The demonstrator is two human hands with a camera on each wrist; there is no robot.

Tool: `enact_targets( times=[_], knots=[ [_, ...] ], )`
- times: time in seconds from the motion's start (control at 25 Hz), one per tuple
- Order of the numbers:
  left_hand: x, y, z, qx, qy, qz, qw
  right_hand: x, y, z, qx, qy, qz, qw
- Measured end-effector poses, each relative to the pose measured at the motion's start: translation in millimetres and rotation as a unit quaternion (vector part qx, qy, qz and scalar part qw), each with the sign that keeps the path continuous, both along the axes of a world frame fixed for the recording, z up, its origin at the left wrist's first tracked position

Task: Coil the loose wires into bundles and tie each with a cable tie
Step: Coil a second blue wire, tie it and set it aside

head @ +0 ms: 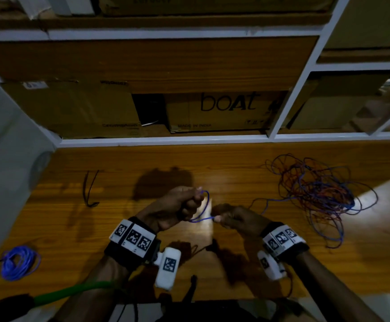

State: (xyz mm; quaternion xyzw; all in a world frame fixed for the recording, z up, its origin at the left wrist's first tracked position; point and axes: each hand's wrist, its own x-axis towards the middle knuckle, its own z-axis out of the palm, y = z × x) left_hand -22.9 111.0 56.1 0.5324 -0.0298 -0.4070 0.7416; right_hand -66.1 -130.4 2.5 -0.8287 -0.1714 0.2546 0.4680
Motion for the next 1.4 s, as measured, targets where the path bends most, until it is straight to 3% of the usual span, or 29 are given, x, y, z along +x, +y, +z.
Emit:
enact_targets(
  times=[0.24,0.36,0.44,0.64,0.84,1.08,1.24,1.4],
  knots=[
    [-8.5,5.2,5.1,0.059,-0.017,-0.1,0.993,30.0,-34.8,5.1,-0.094,0.048,0.014,0.994],
    [-19.6,-13.4,-10.4,0.178,-0.025,-0.125,0.976,46.5,-34.6,10.6,-0.223,-0.063,0.01,0.973],
    [-23.1,-24.0,-20.1,0.214,-0.011,-0.108,0.971,53.7,-25.4,13.5,-0.264,-0.111,-0.005,0.958],
    [-15.9,-44.0,-34.1,0.206,0.036,-0.002,0.978,44.6,-7.4,18.1,-0.171,-0.171,-0.099,0.965],
    [-11.9,-63.9,-48.4,0.177,0.04,0.145,0.973,28.2,13.2,25.8,-0.049,-0.176,-0.127,0.975],
    [-10.5,-81.2,-31.2,0.021,0.091,0.284,0.954,7.0,39.7,15.6,0.031,-0.181,-0.181,0.966],
    [-11.6,-81.1,-29.3,-0.052,0.144,0.285,0.946,10.1,42.1,12.2,0.001,-0.178,-0.244,0.953],
    [-6.9,-77.0,-41.1,0.012,0.068,0.266,0.962,8.0,42.9,3.3,-0.026,-0.224,-0.224,0.948]
  ],
)
